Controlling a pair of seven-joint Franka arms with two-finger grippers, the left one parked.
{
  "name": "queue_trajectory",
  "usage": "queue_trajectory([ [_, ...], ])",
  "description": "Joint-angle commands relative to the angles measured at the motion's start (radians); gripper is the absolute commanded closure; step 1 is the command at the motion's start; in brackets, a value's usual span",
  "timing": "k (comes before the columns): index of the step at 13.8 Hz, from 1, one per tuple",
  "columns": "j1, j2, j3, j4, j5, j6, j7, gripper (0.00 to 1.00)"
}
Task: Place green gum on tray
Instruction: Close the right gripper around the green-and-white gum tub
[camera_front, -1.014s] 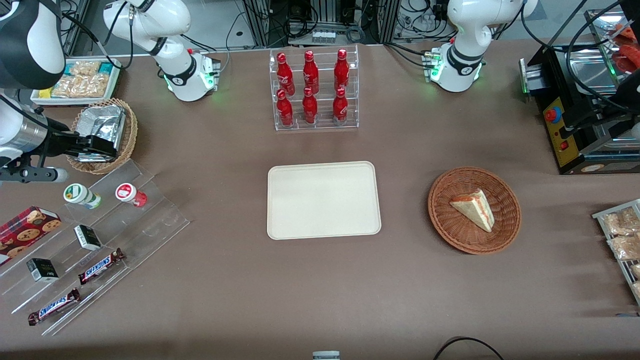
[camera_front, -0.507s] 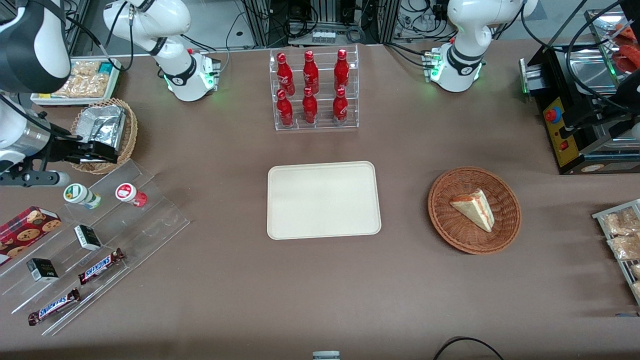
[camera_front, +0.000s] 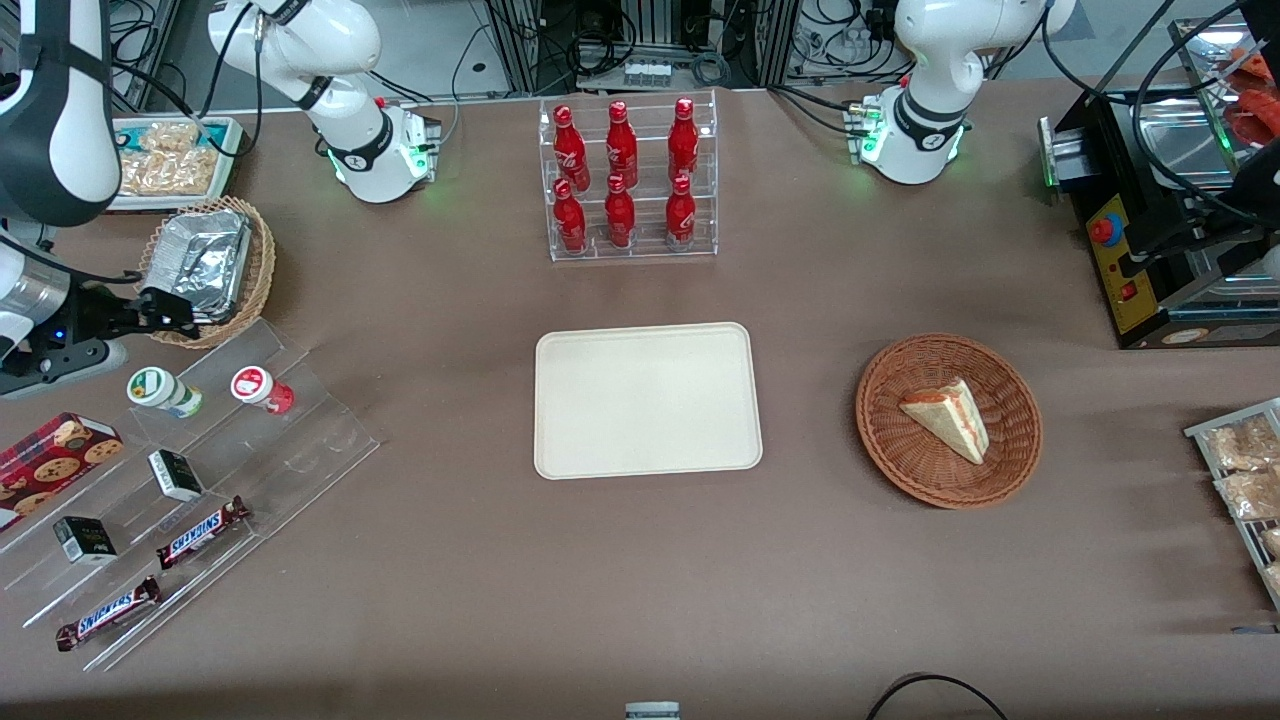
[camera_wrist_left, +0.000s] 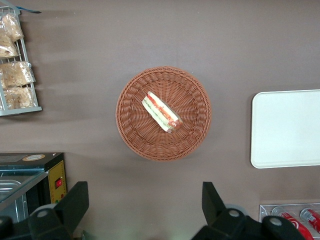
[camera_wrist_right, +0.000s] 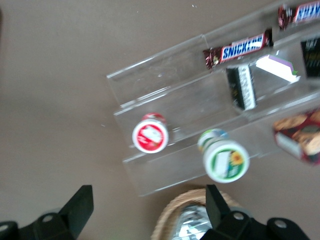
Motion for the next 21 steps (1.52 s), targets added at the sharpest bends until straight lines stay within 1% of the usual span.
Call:
queue_trajectory([
  [1, -0.035, -0.031, 0.004, -0.071, -0.026, 0.102, -0.210, 0.00],
  [3, -0.076, -0.028, 0.006, -0.103, -0.025, 0.175, -0.367, 0.00],
  [6, -0.118, -0.010, 0.006, -0.134, -0.014, 0.247, -0.450, 0.00],
  [13, -0.156, 0.038, 0.006, -0.184, -0.009, 0.357, -0.462, 0.00],
  [15, -0.158, 0.051, 0.006, -0.201, 0.005, 0.393, -0.473, 0.00],
  [21, -0.158, 0.098, 0.006, -0.226, 0.018, 0.462, -0.475, 0.00],
])
